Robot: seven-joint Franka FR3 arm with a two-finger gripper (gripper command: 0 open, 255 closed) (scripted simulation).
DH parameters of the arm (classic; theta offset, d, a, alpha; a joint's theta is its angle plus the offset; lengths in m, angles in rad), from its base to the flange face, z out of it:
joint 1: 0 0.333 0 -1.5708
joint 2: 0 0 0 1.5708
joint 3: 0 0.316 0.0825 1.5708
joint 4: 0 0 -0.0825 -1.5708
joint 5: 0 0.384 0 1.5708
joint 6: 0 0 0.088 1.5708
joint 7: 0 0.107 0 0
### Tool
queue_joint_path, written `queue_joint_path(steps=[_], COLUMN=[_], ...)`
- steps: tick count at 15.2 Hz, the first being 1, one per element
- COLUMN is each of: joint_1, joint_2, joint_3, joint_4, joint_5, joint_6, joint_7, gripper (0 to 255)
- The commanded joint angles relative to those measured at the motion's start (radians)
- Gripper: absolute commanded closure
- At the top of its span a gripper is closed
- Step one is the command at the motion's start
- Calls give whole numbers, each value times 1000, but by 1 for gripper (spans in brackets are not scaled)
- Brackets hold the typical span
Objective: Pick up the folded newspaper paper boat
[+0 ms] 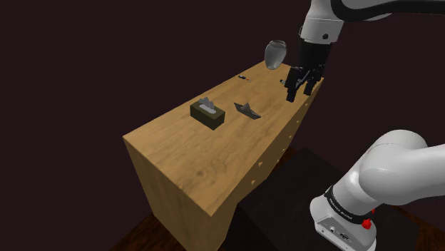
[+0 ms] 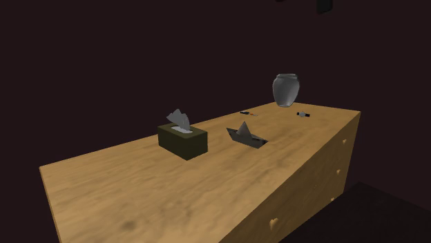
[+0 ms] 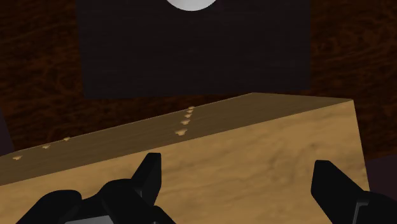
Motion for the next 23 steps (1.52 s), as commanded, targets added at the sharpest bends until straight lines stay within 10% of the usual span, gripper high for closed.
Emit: queue_joint_path(steps=[1, 23], joint_1=[0, -59], joint_2=[0, 691], joint_3=[0, -217], joint_4=[0, 91], joint_5=[0, -7], joint_6=[0, 674], joint_7=[0, -362], gripper=[0, 0])
